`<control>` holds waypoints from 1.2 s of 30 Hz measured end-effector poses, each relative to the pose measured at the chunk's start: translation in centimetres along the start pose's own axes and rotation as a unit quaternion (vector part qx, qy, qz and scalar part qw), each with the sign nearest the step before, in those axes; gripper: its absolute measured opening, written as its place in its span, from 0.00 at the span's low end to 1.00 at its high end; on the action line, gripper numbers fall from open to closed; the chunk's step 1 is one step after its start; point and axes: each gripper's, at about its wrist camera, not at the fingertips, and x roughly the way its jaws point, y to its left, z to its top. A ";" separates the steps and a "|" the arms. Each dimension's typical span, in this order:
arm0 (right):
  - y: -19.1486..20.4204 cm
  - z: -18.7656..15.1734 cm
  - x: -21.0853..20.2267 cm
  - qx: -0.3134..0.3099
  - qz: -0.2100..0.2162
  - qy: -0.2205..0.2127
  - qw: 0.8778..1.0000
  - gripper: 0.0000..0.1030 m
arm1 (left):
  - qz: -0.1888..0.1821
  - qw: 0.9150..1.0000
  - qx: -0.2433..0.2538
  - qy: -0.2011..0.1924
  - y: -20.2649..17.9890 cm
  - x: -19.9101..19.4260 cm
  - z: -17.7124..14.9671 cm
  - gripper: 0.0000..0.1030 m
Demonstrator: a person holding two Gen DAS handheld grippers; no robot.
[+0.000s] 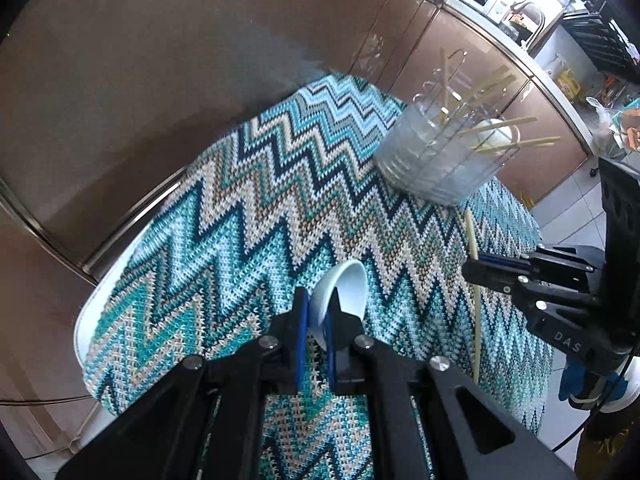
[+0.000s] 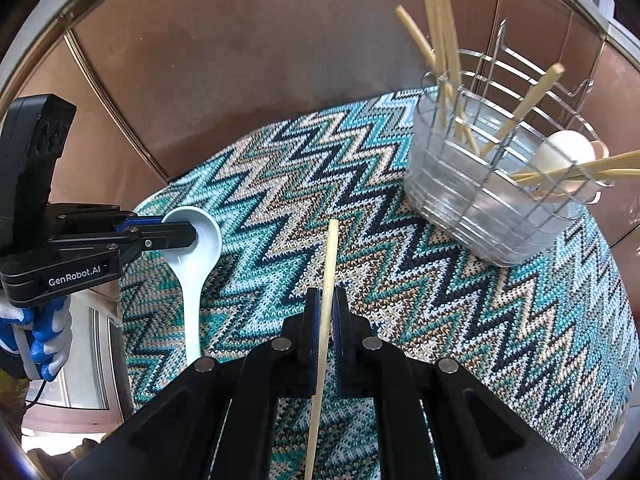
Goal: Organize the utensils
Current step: 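Lift the spoon with the left tool while the right tool lifts its chopstick, then lower the spoon into the holder with the left tool while the right tool drops its chopstick in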
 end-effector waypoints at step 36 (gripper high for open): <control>3.1 -4.3 -13.8 0.008 -0.044 -0.128 0.991 0.05 | 0.024 0.992 0.022 -0.123 -3.3 -11.0 -2.0 0.07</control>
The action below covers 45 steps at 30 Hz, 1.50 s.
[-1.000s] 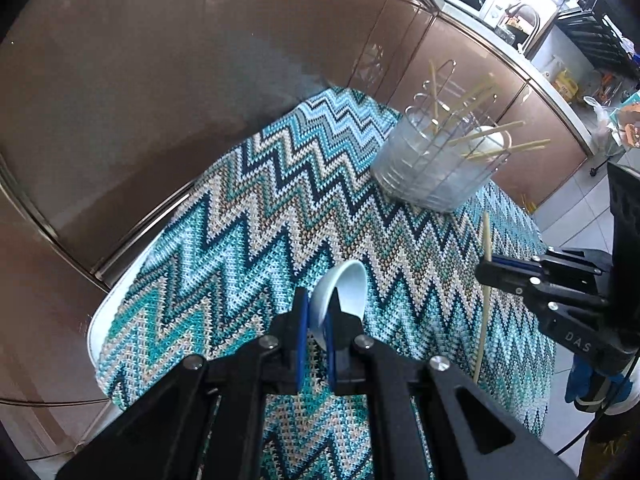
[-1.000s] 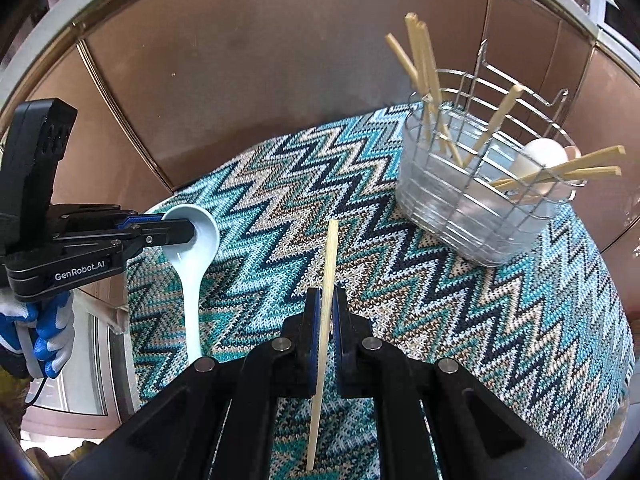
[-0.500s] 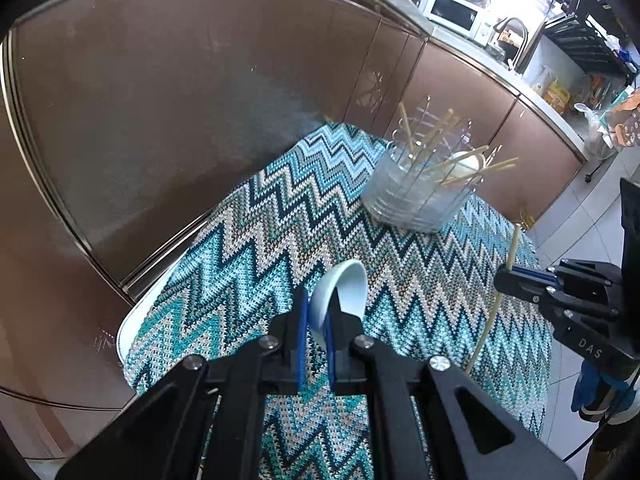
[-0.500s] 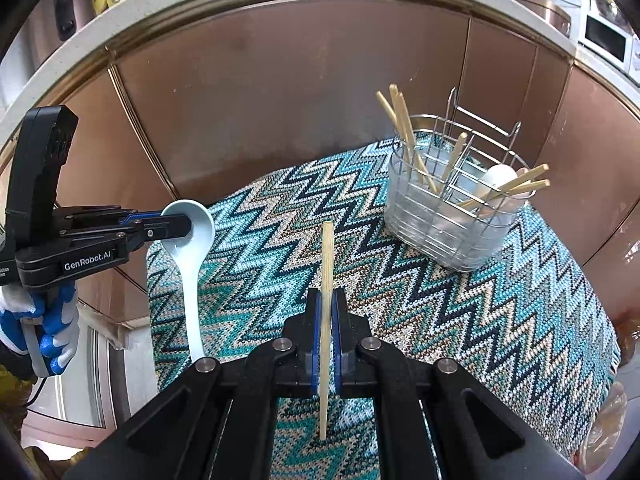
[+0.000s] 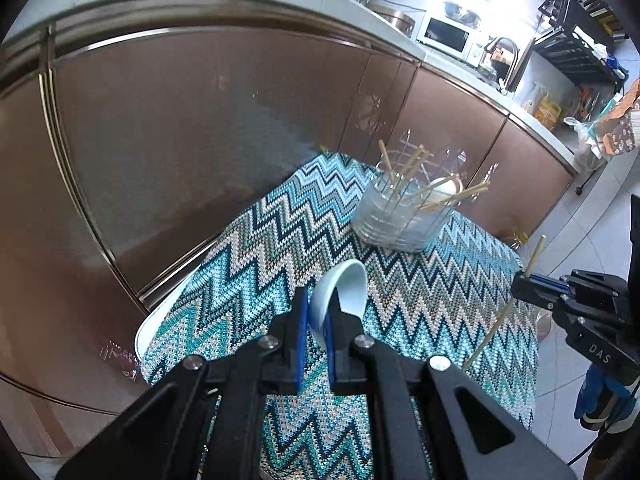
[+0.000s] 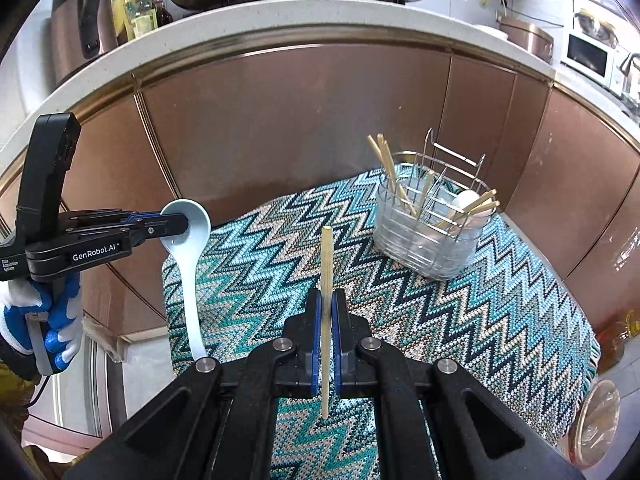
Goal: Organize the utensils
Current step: 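Lower the spoon into the holder with the left tool while the right tool drops its chopstick in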
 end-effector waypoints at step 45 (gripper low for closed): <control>-13.0 9.9 5.3 0.068 -0.062 -0.240 0.966 0.05 | 0.110 0.964 0.053 -0.235 -13.3 11.8 16.6 0.07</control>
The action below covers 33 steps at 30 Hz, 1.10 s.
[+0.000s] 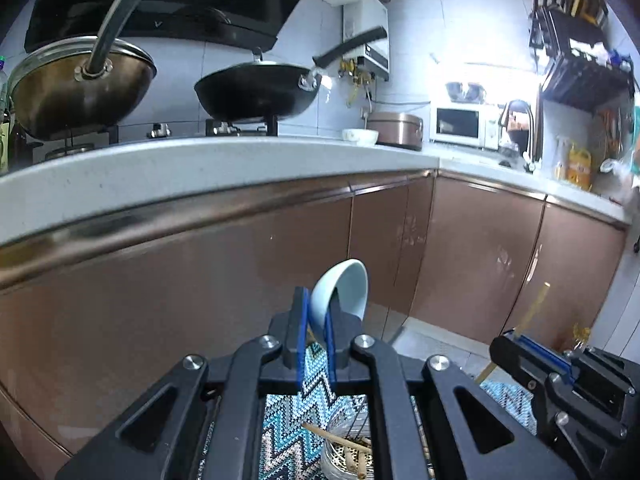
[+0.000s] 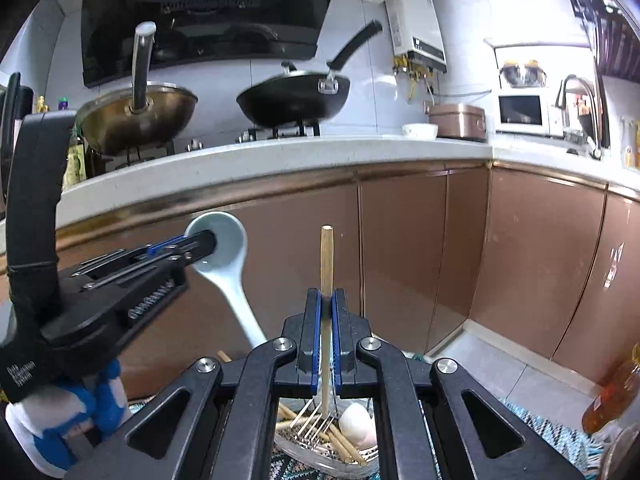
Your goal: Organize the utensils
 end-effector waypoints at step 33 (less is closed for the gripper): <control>4.1 -3.9 -15.6 -0.022 -0.037 0.013 0.999 0.40 | 0.001 1.000 0.016 0.012 11.1 -20.4 -2.9 0.63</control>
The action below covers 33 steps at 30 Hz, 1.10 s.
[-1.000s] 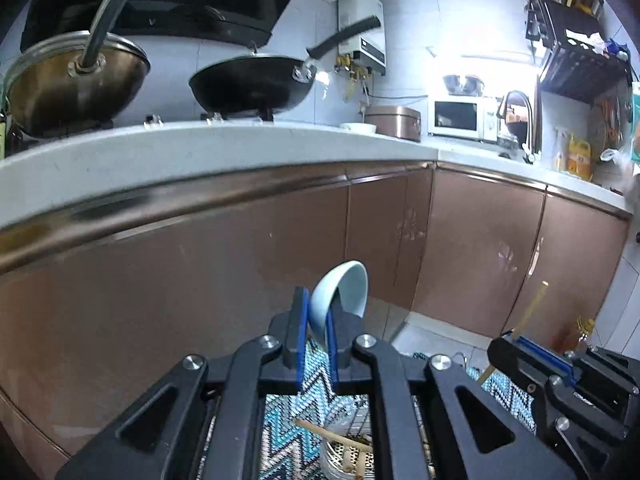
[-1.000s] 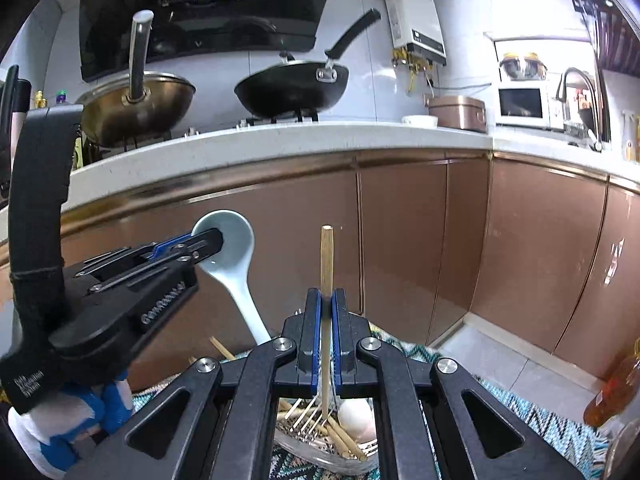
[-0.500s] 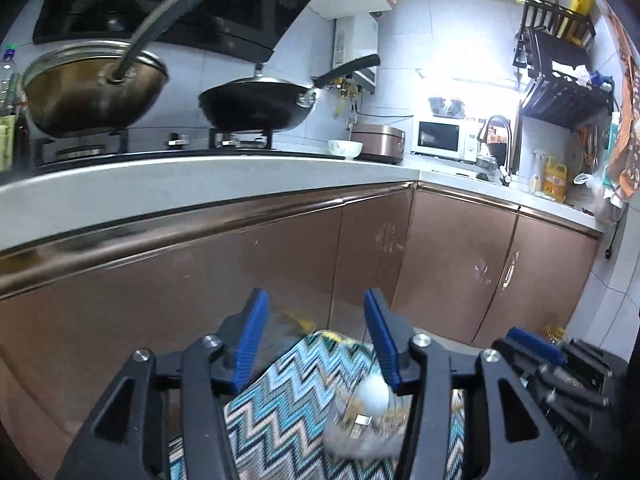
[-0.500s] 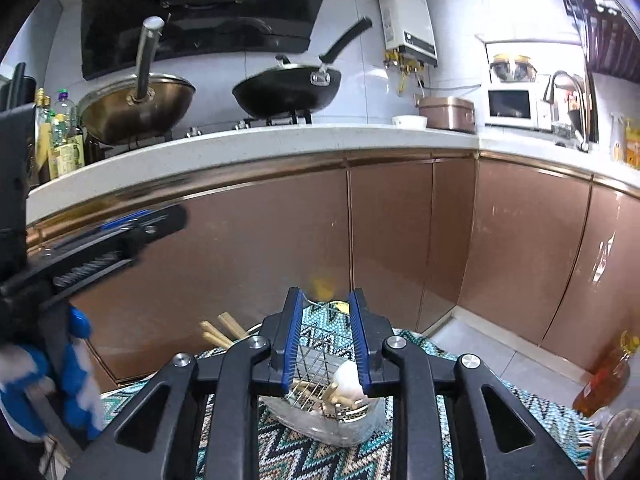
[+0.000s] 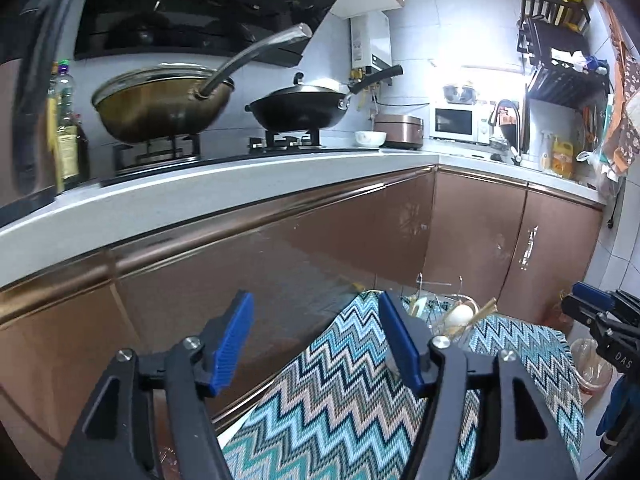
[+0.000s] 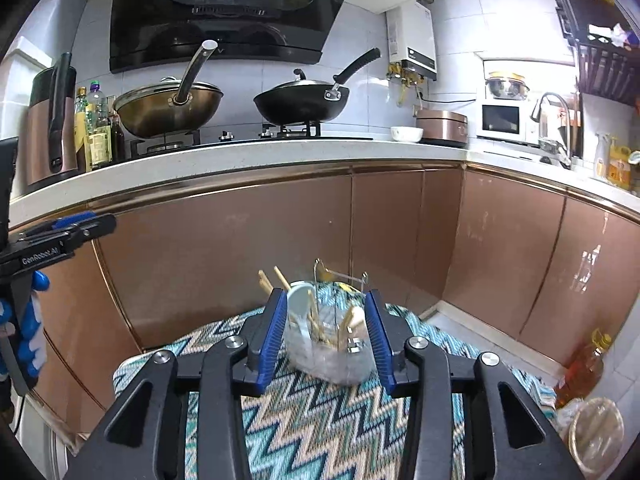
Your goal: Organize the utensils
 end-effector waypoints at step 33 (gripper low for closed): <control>-0.3 -4.5 -8.8 0.004 -0.080 -0.004 0.997 0.79 | 0.023 0.998 0.041 -0.048 -2.9 -7.6 -4.1 0.80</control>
